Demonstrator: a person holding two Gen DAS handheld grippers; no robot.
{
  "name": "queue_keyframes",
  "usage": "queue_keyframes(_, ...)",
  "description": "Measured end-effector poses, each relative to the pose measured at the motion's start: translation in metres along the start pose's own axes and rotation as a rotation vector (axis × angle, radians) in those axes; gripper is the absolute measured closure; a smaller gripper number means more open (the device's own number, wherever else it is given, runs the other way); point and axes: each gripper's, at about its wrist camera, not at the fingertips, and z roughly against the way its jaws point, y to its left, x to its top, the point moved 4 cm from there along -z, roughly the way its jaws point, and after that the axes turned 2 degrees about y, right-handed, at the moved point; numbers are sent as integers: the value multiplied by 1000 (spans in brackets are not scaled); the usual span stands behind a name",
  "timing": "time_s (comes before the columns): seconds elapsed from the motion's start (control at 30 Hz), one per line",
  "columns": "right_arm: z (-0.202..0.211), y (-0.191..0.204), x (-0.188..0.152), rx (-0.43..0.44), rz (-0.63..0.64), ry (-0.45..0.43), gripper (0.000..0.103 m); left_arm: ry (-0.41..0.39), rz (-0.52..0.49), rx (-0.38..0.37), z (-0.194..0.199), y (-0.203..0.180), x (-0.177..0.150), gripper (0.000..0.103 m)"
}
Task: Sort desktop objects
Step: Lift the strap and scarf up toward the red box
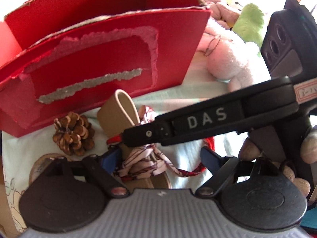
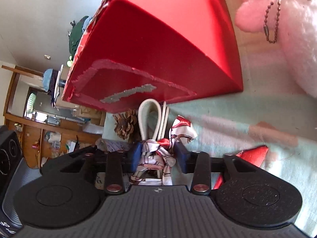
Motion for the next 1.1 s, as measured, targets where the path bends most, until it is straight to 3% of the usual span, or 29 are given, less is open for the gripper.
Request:
queue_keyframes(0.27,40,-16,-18,-20,-57,-51,78,-49,-106,-85,9,-29,8,22)
queue_keyframes(0.3,45,-19,-20,-25,-69,-65,81,-45,-121,-83,8,-32,9,23)
queue_keyframes(0.33,50,-22,-22,-25,-85,-81,92,-36,-129,-78,7,-34,10,26)
queue_keyframes(0.43,63,-28,-26,-9,-121,-131,102,-25,-121,-88,7,-31,10,23)
queue_keyframes(0.47,67,-31,-25,-18,-123,-143,102,-16,-122,-91,6,-31,11,18)
queue_keyframes(0.57,76,-37,-26,-44,-118,-176,89,1,-149,-23,2,-33,7,15)
queue_keyframes(0.63,76,-38,-28,-18,-115,-163,71,4,-157,17,3,-33,7,13)
queue_keyframes(0.77,59,-22,-25,-37,-64,-144,55,17,-147,44,0,-26,1,8)
queue_keyframes(0.8,52,-18,-23,-50,-52,-135,54,28,-139,40,-5,-25,0,11)
queue_keyframes(0.87,37,-14,-19,-72,-45,-112,54,68,-118,31,-17,-22,-2,34)
queue_keyframes(1.0,31,-17,-17,-81,-37,-114,54,53,-123,64,-21,-22,-2,40)
queue_keyframes(1.1,37,-23,-17,-99,-31,-107,71,53,-137,69,-19,-25,-1,46)
